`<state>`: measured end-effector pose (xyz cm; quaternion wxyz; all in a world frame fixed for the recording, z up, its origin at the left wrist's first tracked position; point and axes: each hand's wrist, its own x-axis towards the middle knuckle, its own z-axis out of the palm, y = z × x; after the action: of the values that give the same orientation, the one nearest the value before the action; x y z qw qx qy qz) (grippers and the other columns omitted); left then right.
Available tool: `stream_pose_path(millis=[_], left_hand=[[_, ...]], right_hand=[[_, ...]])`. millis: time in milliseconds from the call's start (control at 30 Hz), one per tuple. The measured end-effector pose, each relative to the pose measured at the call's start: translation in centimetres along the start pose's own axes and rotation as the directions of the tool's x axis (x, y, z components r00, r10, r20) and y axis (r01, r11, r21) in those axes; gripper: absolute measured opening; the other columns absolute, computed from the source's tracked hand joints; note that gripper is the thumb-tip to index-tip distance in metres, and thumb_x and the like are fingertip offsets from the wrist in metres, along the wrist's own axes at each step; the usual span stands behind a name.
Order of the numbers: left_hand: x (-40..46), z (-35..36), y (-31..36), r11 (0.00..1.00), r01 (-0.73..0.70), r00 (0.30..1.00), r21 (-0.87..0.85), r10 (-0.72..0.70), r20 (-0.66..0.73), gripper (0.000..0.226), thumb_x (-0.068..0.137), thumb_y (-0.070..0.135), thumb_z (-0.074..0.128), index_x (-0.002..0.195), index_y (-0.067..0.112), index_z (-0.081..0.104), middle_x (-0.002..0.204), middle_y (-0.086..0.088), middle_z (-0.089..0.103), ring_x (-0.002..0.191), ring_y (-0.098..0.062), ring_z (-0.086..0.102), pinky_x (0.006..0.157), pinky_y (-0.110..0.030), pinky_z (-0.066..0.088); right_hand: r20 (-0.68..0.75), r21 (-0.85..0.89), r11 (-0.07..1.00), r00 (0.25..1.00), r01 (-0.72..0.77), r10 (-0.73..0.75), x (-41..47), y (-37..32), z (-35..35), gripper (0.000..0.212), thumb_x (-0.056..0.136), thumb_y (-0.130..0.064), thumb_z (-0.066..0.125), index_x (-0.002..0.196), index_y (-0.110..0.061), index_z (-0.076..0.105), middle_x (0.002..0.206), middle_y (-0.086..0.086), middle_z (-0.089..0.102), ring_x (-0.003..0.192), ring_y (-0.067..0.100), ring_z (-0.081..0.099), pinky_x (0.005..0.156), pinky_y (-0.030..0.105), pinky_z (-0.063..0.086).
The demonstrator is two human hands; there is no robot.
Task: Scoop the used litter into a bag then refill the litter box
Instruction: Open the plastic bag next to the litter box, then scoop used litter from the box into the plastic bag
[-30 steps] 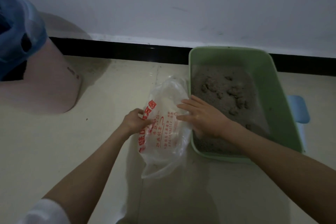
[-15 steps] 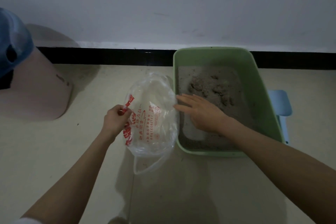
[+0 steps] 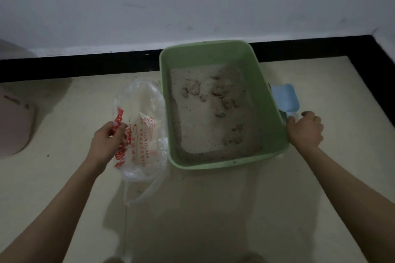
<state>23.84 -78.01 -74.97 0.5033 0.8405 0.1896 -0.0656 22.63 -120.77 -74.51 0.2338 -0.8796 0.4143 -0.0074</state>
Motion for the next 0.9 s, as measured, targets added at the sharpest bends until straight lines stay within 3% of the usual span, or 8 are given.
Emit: stream_pose_path(millis=[167,300,367,467,567,733,833,900], left_hand=[[0.1,0.3,0.5,0.998,-0.029,0.999,0.047,0.030,-0.032,0.022,0.094,0.032,0.051,0.078,0.019,0.058,0.075,-0.006,0.061,0.073,-0.028,0.060,0.077,-0.044,0.051],[-0.3,0.8,0.5,0.998,-0.026,0.999,0.051,0.028,-0.025,0.021,0.095,0.030,0.049,0.082,0.016,0.058,0.076,-0.003,0.061,0.071,-0.021,0.059,0.074,-0.037,0.050],[-0.5,0.9,0.5,0.998,-0.026,1.000,0.056,0.026,-0.011,0.022,0.096,0.029,0.048,0.089,0.012,0.059,0.079,-0.003,0.061,0.073,-0.021,0.059,0.074,-0.036,0.049],[-0.6,1.0,0.7,0.999,-0.025,1.000,0.047,0.025,0.001,0.023,0.096,0.028,0.047,0.092,0.008,0.059,0.084,-0.008,0.063,0.074,-0.022,0.059,0.073,-0.037,0.048],[-0.7,1.1,0.7,0.998,-0.035,0.999,0.047,0.034,0.014,0.026,0.096,0.028,0.047,0.094,0.006,0.060,0.083,-0.007,0.063,0.075,-0.023,0.060,0.073,-0.037,0.049],[-0.8,1.2,0.7,0.999,-0.032,0.999,0.028,0.031,0.019,0.025,0.096,0.029,0.048,0.093,0.007,0.060,0.085,-0.014,0.063,0.076,-0.028,0.061,0.076,-0.043,0.051],[-1.0,1.4,0.9,0.999,-0.041,0.999,0.014,0.041,0.016,0.024,0.096,0.028,0.049,0.092,0.007,0.060,0.083,-0.010,0.063,0.077,-0.026,0.060,0.074,-0.040,0.051],[-1.3,1.4,1.0,0.999,-0.045,0.999,0.004,0.045,0.015,0.023,0.096,0.026,0.048,0.093,0.007,0.060,0.080,-0.005,0.062,0.073,-0.021,0.060,0.068,-0.033,0.049]], right_hand=[[0.292,0.195,0.957,0.944,-0.213,0.151,3.0,1.1,1.6,0.044,0.089,-0.034,0.059,0.099,0.009,0.061,0.102,0.025,0.064,0.086,0.035,0.060,0.082,0.044,0.052],[0.485,0.359,0.860,0.860,-0.362,0.159,3.3,0.2,1.2,0.021,0.092,-0.014,0.057,0.074,-0.003,0.055,0.076,0.009,0.055,0.060,0.019,0.049,0.066,0.033,0.045],[0.519,0.379,0.834,0.838,-0.402,0.168,3.4,0.0,1.3,0.014,0.093,-0.010,0.054,0.082,-0.002,0.056,0.075,0.010,0.054,0.059,0.020,0.047,0.057,0.031,0.043],[0.418,0.447,0.801,0.885,-0.398,0.207,3.2,-0.1,1.2,0.022,0.092,-0.007,0.049,0.102,0.009,0.059,0.090,0.020,0.057,0.074,0.025,0.051,0.071,0.036,0.049],[0.267,0.528,0.795,0.947,-0.300,0.180,2.7,-0.7,0.7,0.033,0.093,-0.013,0.046,0.061,-0.005,0.043,0.070,0.015,0.044,0.054,0.022,0.038,0.057,0.032,0.033],[-0.067,0.494,0.869,0.998,0.021,0.014,0.8,-3.2,-1.7,0.023,0.085,-0.017,0.044,0.063,-0.011,0.046,0.064,0.005,0.049,0.067,0.027,0.048,0.057,0.033,0.036],[-0.076,0.462,0.878,0.992,0.123,-0.099,-0.8,-4.8,-2.7,0.035,0.090,-0.041,0.041,0.088,-0.012,0.060,0.084,0.006,0.064,0.078,0.026,0.058,0.072,0.037,0.046],[0.024,0.340,0.926,0.983,0.165,-0.184,-1.7,-5.2,-3.4,0.051,0.090,-0.057,0.038,0.085,-0.012,0.061,0.081,0.006,0.061,0.076,0.025,0.056,0.071,0.035,0.045]])
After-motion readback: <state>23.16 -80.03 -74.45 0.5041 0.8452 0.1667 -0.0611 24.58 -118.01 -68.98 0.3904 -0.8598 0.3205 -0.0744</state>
